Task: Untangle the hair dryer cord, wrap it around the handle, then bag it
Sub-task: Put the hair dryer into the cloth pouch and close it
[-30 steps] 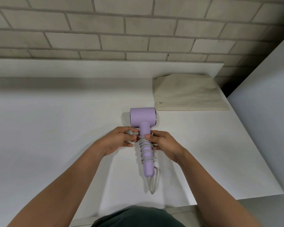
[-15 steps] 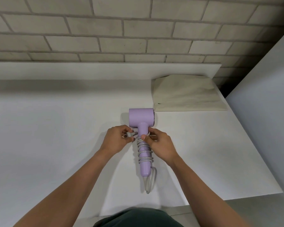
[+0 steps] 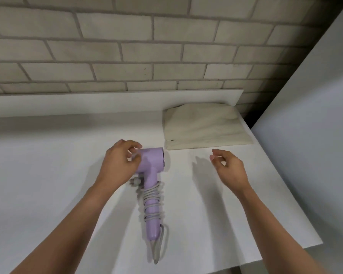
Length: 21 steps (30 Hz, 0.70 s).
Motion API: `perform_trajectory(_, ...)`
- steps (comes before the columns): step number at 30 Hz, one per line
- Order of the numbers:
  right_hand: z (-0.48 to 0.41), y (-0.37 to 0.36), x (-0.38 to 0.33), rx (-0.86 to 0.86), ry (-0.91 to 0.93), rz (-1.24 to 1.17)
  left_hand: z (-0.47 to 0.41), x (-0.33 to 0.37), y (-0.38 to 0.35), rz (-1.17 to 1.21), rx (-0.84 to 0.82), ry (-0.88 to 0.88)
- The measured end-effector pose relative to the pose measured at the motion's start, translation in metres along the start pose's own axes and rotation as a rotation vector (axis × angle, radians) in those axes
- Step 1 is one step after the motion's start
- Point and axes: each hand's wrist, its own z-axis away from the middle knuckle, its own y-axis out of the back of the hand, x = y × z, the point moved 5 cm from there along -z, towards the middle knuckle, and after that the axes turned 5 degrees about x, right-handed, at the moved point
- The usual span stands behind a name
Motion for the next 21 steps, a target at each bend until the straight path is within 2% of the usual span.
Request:
perform_trajectory(2, -0.03, 0.014, 0.008, 0.06, 0.096, 0.18, -0.023, 0.037, -0.021, 0.009, -0.036, -0.127)
perform_trajectory(5, -0.072, 0.019, 0.02, 0.06, 0.231, 0.427, -0.057, 0.07, -0.077, -0.159, -0.239, -0.253)
perform_trajectory(8, -0.104, 0.016, 0.036, -0.076, 0.193, 0.588, -0.081, 0.077, -0.13, -0.407, -0.456, -0.22)
perform_trajectory(10, -0.115, 0.013, 0.048, -0.223, 0.112, 0.695, -0.088, 0.07, -0.154, -0.561, -0.558, -0.178)
perform_trajectory(12, -0.122, 0.013, 0.059, -0.298, 0.095, 0.763, -0.088, 0.058, -0.168, -0.701, -0.644, -0.157)
perform_trajectory(15, -0.129, 0.015, 0.076, -0.264, 0.144, 0.842, -0.089, 0.046, -0.177, -0.807, -0.652, -0.167)
perform_trajectory(21, -0.126, 0.037, 0.089, -0.193, 0.239, 0.938, -0.095, 0.057, -0.17, -0.787, -0.49, -0.251)
